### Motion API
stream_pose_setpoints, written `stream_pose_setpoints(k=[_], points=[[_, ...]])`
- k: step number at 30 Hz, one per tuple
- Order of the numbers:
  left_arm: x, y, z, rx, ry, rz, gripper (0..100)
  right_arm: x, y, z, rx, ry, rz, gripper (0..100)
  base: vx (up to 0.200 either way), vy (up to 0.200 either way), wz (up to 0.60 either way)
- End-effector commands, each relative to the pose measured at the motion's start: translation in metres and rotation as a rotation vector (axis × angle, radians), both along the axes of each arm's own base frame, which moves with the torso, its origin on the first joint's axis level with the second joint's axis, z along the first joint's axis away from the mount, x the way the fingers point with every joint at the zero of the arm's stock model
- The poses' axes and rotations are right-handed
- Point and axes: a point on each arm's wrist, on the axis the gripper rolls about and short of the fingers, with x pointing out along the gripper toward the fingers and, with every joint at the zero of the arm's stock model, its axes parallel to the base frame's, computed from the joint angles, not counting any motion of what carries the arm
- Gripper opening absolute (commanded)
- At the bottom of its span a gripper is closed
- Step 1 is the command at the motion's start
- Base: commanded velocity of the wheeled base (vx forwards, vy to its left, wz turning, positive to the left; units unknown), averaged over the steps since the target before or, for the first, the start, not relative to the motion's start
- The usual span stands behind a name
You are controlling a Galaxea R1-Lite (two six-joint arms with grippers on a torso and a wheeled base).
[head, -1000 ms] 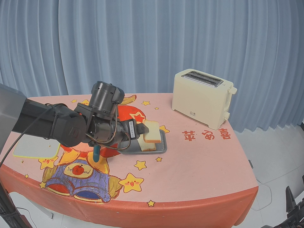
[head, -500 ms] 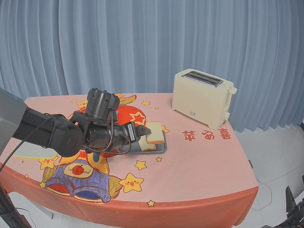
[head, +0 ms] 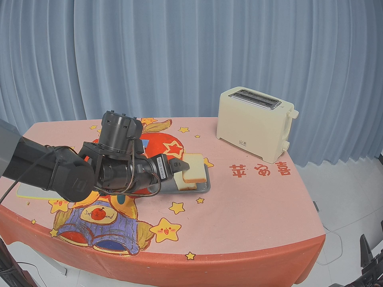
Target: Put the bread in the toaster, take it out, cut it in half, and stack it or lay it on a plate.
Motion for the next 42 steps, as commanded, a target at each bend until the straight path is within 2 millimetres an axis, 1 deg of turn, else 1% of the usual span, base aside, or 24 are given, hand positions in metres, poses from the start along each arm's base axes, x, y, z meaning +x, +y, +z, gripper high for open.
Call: stream_pose_setpoints(k=[1,2,8,13,16,17,18,19,20,21,24,25,26,27,30,33,34,37,38,39,40,41,42], points=[[-0.001,0.002,0.009,-0.01,-0.025,0.007,100,0.0,0.0,-0.005,0.0,0.001,0.0,100,0.0,0.0,0.0],[-0.002,0.003,0.012,-0.012,-0.035,0.009,100,0.0,0.0,-0.005,0.0,0.001,0.002,100,0.0,0.0,0.0],[0.003,0.007,0.013,-0.01,-0.042,0.03,100,0.0,0.0,-0.005,-0.061,-0.004,0.009,100,0.0,0.0,0.0],[0.005,0.008,0.013,-0.012,-0.044,0.037,100,0.0,0.0,-0.006,-0.031,0.004,0.005,100,0.0,0.0,0.0],[0.008,0.012,0.014,-0.014,-0.048,0.051,100,0.0,0.0,-0.004,-0.02,-0.008,0.008,100,0.0,0.0,0.0],[0.008,0.013,0.014,-0.012,-0.046,0.053,100,-0.003,0.001,0.007,-0.006,-0.056,0.026,100,0.0,0.0,0.0],[0.008,0.014,0.012,-0.01,-0.042,0.056,100,-0.008,0.002,0.035,0.012,-0.133,0.053,100,0.0,0.0,0.0],[0.008,0.015,0.012,-0.008,-0.041,0.058,100,-0.008,0.003,0.062,0.036,-0.159,0.082,100,0.0,0.0,0.0],[0.008,0.016,0.012,-0.009,-0.042,0.06,100,0.0,0.004,0.089,0.06,-0.149,0.116,100,0.0,0.0,0.0],[0.01,0.017,0.013,-0.012,-0.046,0.064,100,0.011,0.005,0.103,0.075,-0.101,0.151,100,0.0,0.0,0.0],[0.011,0.016,0.011,-0.009,-0.04,0.061,100,0.037,0.007,0.11,0.038,0.004,0.273,100,0.0,0.0,0.0],[0.011,0.016,0.011,-0.009,-0.04,0.061,100,0.039,0.007,0.11,0.036,0.011,0.276,100,0.0,0.0,0.0],[0.01,0.016,0.009,-0.006,-0.032,0.057,100,0.074,0.005,0.117,0.041,0.114,0.317,100,0.0,0.0,0.0],[0.01,0.016,0.007,-0.004,-0.026,0.055,100,0.087,0.004,0.119,0.047,0.136,0.325,100,0.0,0.0,0.0],[0.012,0.017,0.004,0.002,-0.019,0.057,100,0.131,0.007,0.12,0.056,0.191,0.383,100,0.0,0.0,0.0],[0.013,0.015,0.006,-0.006,-0.029,0.051,100,0.162,0.019,0.114,0.054,0.24,0.464,100,0.0,0.0,0.0],[0.013,0.015,0.007,-0.006,-0.029,0.051,100,0.17,0.026,0.114,0.051,0.244,0.506,100,0.0,0.0,0.0],[0.012,0.014,0.005,-0.002,-0.024,0.047,100,0.188,0.047,0.115,0.043,0.267,0.614,100,0.0,0.0,0.0],[0.012,0.014,0.005,-0.001,-0.023,0.047,100,0.193,0.052,0.116,0.041,0.28,0.631,100,0.0,0.0,0.0],[0.012,0.014,0.005,-0.001,-0.023,0.047,100,0.193,0.052,0.116,0.041,0.28,0.631,100,0.0,0.0,0.0],[0.012,0.014,0.004,0.0,-0.02,0.047,100,0.206,0.062,0.115,0.036,0.304,0.667,100,0.0,0.0,0.0],[0.013,0.014,0.003,0.001,-0.019,0.047,100,0.207,0.063,0.115,0.035,0.304,0.669,100,0.0,0.0,0.0],[0.013,0.014,0.002,0.002,-0.017,0.049,100,0.219,0.075,0.112,0.029,0.322,0.701,100,0.0,0.0,0.0]])
